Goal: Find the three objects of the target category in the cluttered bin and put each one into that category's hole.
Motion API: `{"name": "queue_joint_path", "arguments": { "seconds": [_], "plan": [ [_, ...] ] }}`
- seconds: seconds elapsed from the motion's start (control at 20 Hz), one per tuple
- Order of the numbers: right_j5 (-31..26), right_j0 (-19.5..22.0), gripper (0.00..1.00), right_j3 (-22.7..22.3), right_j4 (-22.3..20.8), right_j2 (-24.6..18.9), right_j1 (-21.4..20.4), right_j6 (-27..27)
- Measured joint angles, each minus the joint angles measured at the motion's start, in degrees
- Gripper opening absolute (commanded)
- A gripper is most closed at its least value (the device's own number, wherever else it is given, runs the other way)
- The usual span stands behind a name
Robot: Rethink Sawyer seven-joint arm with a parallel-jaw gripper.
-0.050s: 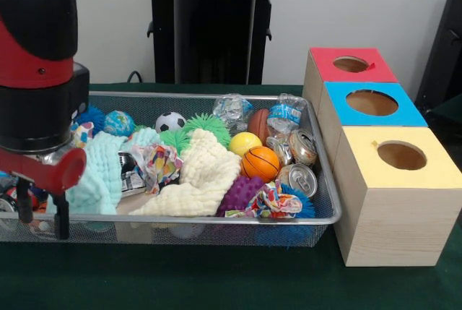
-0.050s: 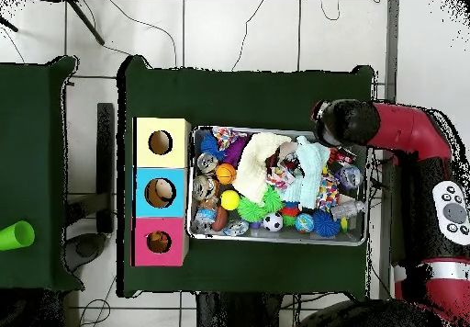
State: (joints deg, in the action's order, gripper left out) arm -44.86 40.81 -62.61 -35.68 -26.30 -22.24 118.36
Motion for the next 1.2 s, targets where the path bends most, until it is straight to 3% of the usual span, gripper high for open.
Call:
{"name": "queue_joint_path", "arguments": {
  "seconds": [0.5,0.85,1.2],
  "plan": [
    [10.5,3.0,1.0,-4.1,0.0,0.0,2.4,0.0],
    [10.8,6.3,1.0,-8.2,2.9,-0.4,0.8,0.0],
    [5.9,7.2,1.0,-10.4,6.7,-0.4,-3.4,0.0]
  ]
}}
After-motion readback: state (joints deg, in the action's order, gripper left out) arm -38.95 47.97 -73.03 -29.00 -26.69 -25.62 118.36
